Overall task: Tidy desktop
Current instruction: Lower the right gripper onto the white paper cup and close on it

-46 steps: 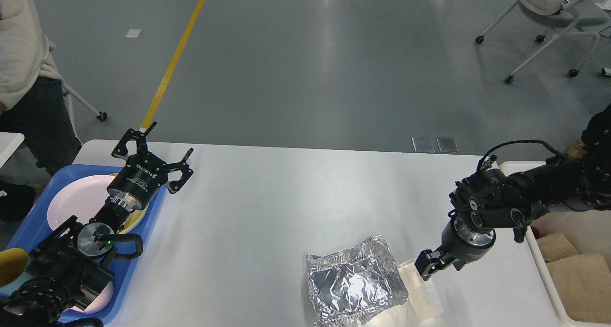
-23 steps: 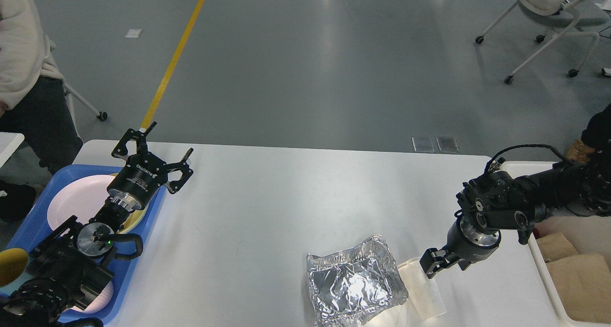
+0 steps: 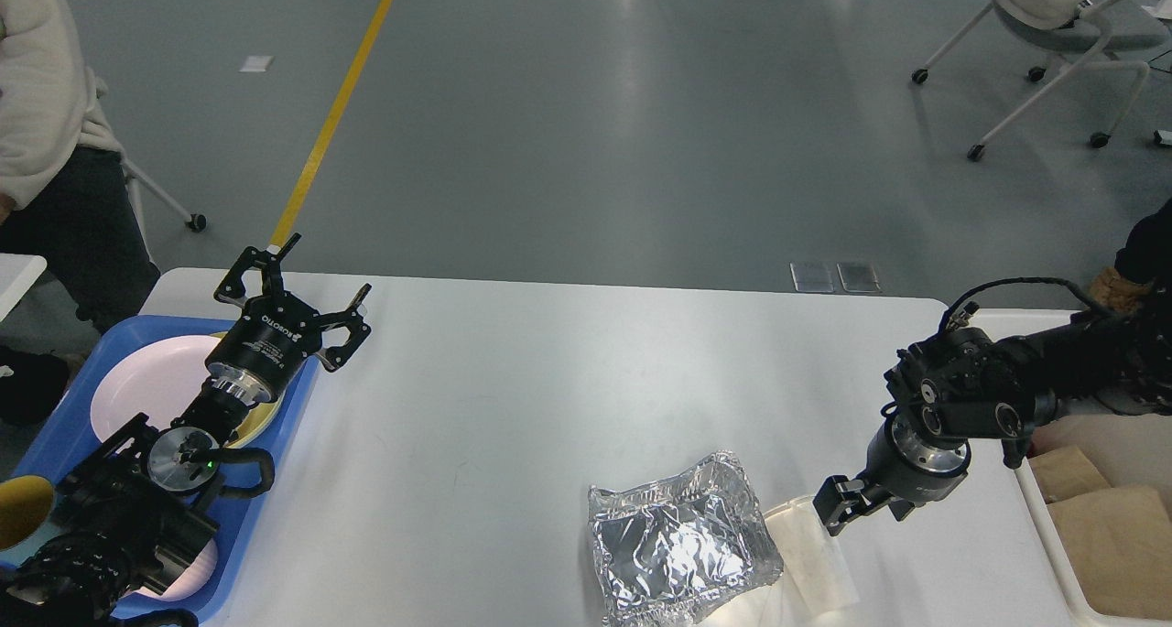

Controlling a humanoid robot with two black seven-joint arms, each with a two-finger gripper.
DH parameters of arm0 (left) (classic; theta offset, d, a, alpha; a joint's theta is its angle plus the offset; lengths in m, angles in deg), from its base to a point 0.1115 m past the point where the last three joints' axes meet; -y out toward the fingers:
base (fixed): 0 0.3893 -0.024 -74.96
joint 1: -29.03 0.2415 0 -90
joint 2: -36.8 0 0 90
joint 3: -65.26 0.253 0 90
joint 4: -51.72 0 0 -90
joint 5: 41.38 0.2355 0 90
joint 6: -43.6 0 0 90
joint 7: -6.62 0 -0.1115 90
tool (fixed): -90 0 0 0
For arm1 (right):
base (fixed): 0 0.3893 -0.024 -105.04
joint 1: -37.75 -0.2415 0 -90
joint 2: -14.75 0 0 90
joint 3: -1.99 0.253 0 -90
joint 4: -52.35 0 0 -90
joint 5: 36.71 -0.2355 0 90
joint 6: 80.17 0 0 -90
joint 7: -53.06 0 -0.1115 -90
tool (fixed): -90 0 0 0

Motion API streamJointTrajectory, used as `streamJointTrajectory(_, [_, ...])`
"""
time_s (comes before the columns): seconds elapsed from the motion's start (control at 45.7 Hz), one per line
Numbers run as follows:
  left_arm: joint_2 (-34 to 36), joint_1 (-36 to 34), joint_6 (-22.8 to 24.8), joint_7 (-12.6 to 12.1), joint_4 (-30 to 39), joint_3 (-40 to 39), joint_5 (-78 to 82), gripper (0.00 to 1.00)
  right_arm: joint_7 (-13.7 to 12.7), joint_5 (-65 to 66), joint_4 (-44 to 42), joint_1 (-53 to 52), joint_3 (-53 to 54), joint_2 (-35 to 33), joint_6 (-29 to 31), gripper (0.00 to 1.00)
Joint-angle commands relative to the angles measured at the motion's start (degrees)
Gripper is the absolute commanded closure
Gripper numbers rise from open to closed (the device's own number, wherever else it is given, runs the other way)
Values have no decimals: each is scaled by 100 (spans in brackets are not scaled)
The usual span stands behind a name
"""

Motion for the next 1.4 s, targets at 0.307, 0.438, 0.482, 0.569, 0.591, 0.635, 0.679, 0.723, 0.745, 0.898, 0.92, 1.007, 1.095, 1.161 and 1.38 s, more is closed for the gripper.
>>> streamJointTrajectory(0.307, [-6, 0, 0, 0, 0, 0, 0, 3, 7, -11, 43, -161, -89, -347, 162, 16])
streamJointTrajectory(0.438, [-6, 0, 0, 0, 0, 0, 0, 3, 7, -37, 96, -310, 34, -355, 592, 16])
streamJointTrajectory(0.482, [3, 0, 0, 0, 0, 0, 0, 3, 7, -125, 96, -311, 69, -355, 707, 16])
streamJointTrajectory(0.569, [3, 0, 0, -9, 0, 0, 0, 3, 7, -266, 105, -311, 148, -338, 865, 16])
streamJointTrajectory(0.591, [3, 0, 0, 0, 0, 0, 0, 3, 16, -275, 113, -319, 175, -338, 909, 16])
streamJointTrajectory(0.635, [-6, 0, 0, 0, 0, 0, 0, 3, 16, -301, 166, -328, 280, -347, 1049, 16])
streamJointTrajectory(0.679, [3, 0, 0, 0, 0, 0, 0, 3, 16, -406, 210, -381, 438, -355, 1216, 16])
streamJointTrajectory(0.723, [3, 0, 0, 0, 0, 0, 0, 3, 16, -573, 245, -538, 578, -399, 1470, 16])
streamJointTrajectory(0.745, [3, 0, 0, 0, 0, 0, 0, 3, 16, -626, 263, -617, 605, -434, 1568, 16])
streamJointTrajectory(0.898, [3, 0, 0, 0, 0, 0, 0, 3, 7, -864, 307, -943, 763, -514, 1823, 16])
streamJointTrajectory(0.92, [3, 0, 0, 0, 0, 0, 0, 3, 16, -872, 298, -943, 798, -514, 1823, 16])
streamJointTrajectory(1.007, [3, 0, 0, 0, 0, 0, 0, 3, 7, -907, 298, -926, 895, -435, 1815, 16])
streamJointTrajectory(1.095, [3, 0, 0, 0, 0, 0, 0, 3, 7, -1004, 289, -856, 931, -321, 1780, 17])
streamJointTrajectory(1.161, [3, 0, 0, 0, 0, 0, 0, 3, 16, -1100, 289, -812, 948, -250, 1744, 17])
streamJointTrajectory(1.38, [-6, 0, 0, 0, 0, 0, 0, 3, 16, -1198, 96, -443, 1168, -232, 1683, 17])
